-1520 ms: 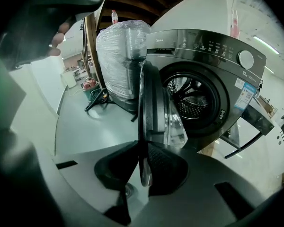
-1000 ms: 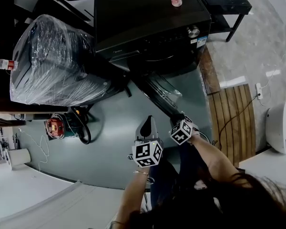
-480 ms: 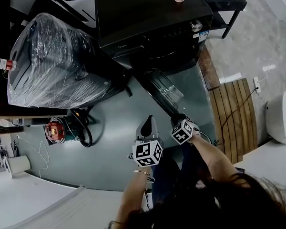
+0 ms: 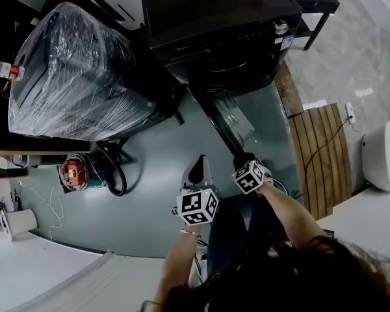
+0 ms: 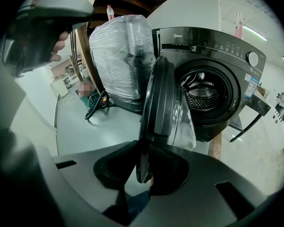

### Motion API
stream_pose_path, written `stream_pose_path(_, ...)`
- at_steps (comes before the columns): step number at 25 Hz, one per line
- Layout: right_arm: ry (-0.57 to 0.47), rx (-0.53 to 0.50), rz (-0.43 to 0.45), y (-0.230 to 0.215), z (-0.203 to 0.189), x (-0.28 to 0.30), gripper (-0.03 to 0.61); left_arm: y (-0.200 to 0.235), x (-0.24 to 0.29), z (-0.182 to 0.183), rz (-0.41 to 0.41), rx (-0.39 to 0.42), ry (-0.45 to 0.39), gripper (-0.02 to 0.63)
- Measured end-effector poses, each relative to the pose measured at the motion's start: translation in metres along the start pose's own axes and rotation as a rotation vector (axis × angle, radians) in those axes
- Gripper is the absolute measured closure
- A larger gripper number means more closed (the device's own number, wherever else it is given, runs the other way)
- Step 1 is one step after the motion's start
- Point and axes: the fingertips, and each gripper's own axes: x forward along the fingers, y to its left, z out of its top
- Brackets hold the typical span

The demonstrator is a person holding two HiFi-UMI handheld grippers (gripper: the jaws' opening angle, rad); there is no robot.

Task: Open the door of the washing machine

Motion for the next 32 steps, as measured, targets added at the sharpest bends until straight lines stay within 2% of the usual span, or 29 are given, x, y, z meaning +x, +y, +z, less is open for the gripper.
stream_pose_path(19,-0.009,0.041,-0.032,0.080,0.025,0.026,0.503,0.071,-0.073,-0.025,0.033,-0.049,-0.026,0.601)
stream_pose_path(32,-0.016,0.073,-0.067,0.128,0.049,0.046,0.495,0.121,-0.102,-0.031,-0.004,-0.041,-0.018,0.601)
